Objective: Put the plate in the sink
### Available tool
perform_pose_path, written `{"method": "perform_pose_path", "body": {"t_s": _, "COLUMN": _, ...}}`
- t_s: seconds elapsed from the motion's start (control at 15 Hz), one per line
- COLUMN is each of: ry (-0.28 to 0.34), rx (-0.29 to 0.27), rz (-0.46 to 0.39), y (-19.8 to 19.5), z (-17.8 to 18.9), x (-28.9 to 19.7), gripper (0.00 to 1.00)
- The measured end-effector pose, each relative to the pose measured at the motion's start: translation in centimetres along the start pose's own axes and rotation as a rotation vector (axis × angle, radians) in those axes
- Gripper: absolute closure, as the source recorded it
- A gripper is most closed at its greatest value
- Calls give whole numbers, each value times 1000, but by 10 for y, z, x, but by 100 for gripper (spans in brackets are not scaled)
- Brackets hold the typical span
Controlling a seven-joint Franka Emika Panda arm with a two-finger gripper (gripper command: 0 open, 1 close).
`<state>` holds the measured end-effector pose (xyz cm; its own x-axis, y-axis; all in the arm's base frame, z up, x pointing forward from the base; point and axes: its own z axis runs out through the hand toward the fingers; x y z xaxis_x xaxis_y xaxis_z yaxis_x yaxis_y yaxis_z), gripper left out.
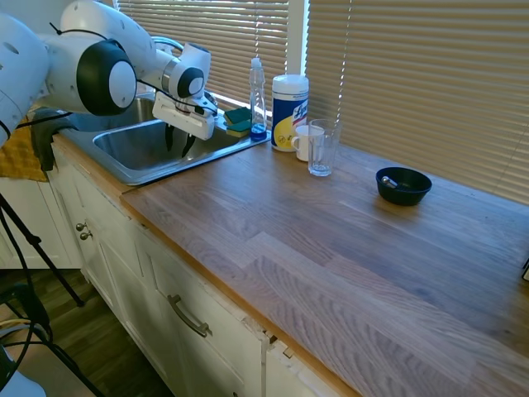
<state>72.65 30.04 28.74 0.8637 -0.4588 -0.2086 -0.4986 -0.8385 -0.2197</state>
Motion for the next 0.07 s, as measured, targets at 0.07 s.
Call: {"method": "perform_pose_path", "body": {"t_s": 0.07, "ry": 5, "rx": 4, "rz": -5, "y": -3, "z": -11, "x": -7, "gripper": 0}}
